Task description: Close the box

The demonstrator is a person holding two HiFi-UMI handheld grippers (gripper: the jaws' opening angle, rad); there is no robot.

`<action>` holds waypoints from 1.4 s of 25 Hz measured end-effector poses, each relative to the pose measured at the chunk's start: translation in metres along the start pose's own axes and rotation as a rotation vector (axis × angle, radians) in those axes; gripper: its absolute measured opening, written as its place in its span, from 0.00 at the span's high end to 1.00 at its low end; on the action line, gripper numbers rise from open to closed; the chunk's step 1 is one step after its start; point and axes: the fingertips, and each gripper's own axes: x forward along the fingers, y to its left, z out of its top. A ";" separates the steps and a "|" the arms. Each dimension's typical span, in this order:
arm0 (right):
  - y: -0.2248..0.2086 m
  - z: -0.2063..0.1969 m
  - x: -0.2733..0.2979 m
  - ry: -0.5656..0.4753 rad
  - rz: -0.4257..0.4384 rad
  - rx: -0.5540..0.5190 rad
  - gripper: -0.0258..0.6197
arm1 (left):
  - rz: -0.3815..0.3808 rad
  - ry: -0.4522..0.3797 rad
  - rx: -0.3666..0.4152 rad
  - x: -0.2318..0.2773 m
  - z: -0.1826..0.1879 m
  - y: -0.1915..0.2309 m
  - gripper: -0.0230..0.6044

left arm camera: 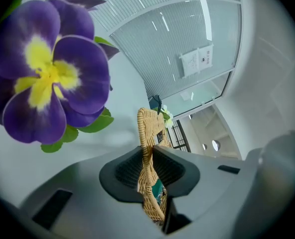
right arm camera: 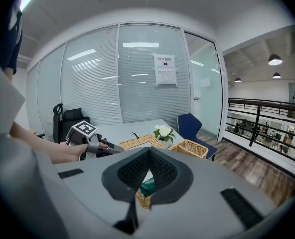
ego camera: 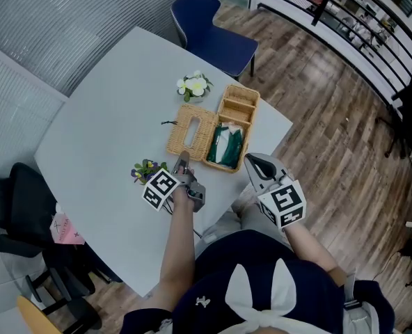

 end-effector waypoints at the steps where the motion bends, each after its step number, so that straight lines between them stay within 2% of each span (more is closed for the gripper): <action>1: -0.002 0.000 -0.002 0.000 -0.005 0.002 0.95 | 0.002 -0.003 0.010 -0.001 0.000 -0.002 0.84; 8: -0.013 -0.001 -0.011 -0.001 -0.015 0.006 0.95 | 0.044 0.001 0.112 -0.004 -0.001 -0.008 0.84; 21: -0.023 -0.004 -0.023 0.016 0.050 -0.002 0.95 | 0.116 -0.026 0.303 -0.011 -0.004 -0.026 0.85; 35: -0.030 -0.003 -0.024 0.029 0.115 -0.023 0.95 | 0.183 -0.052 0.427 -0.018 -0.011 -0.036 0.85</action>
